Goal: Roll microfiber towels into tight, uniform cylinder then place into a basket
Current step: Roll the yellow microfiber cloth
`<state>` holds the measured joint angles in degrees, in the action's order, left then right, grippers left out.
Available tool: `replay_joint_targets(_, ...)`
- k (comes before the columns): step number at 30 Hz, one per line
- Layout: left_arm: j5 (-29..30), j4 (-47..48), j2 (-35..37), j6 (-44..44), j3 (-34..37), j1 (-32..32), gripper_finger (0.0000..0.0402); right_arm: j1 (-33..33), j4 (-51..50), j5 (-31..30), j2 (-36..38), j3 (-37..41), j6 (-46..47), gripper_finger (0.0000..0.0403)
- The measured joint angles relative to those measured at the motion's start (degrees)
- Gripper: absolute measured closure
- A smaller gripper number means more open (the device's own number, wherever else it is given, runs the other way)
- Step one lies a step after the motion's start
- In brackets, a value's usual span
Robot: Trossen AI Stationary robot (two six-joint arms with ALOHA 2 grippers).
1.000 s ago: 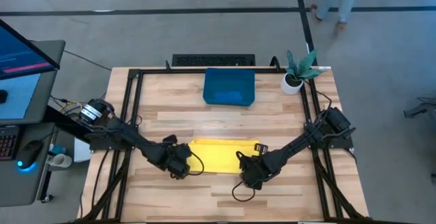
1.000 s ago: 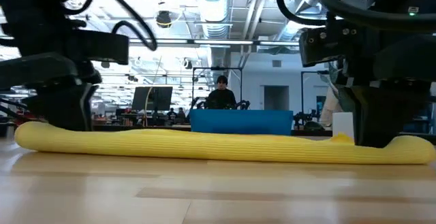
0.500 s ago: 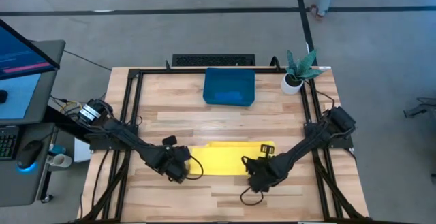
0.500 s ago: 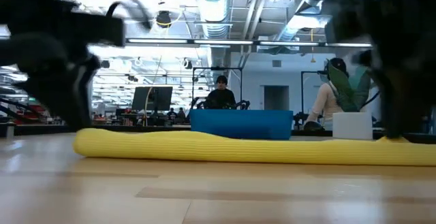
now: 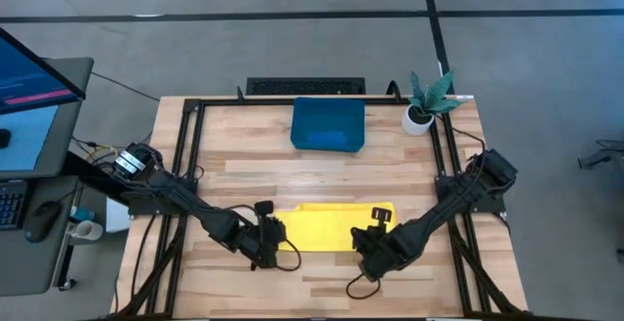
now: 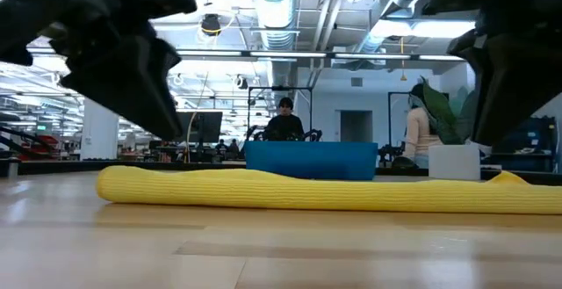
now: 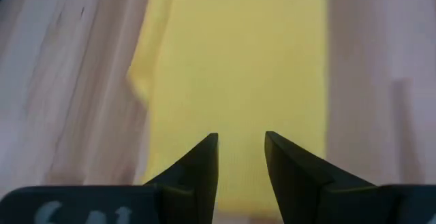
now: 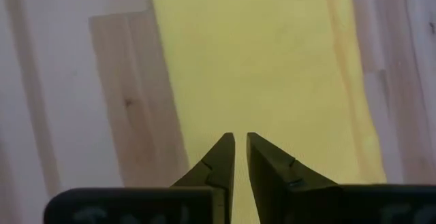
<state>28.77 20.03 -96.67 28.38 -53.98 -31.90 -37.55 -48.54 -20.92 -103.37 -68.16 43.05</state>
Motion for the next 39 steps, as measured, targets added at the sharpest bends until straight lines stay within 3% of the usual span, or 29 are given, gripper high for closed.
replay_joint_targets(4, -1.67, -6.28, -1.87, -2.63, -0.19, 0.96, 0.0288, -1.15, 0.07, -0.01, 0.00, -0.02, 0.47, 0.0340)
replay_joint_targets(12, -9.50, -7.48, -8.37, -3.36, -0.22, 3.47, 0.0288, -1.43, 0.80, -0.16, -0.02, -0.09, 0.50, 0.0340)
replay_joint_targets(18, -10.74, -7.50, -9.91, -3.75, -0.37, 5.55, 0.0288, -0.95, 1.06, -0.16, -0.02, -0.09, 0.53, 0.0340)
replay_joint_targets(22, -7.29, -2.51, -9.86, -4.68, -0.45, 7.46, 0.0288, -0.95, 1.08, -0.16, -0.04, -0.09, 0.59, 0.0340)
replay_joint_targets(30, 10.39, 18.79, -8.87, 4.08, 0.16, 14.33, 0.0298, -0.95, 1.54, -0.16, -0.04, -0.11, 0.59, 0.0340)
replay_joint_targets(33, 12.80, 22.87, -6.37, 5.40, 0.45, 15.80, 0.0310, -0.95, 1.70, -0.16, -0.04, -0.11, 0.61, 0.0340)
replay_joint_targets(39, 12.03, 19.51, -0.82, 4.71, 0.16, 14.45, 0.0332, -0.95, 2.56, -0.16, -0.04, -0.13, 0.61, 0.0340)
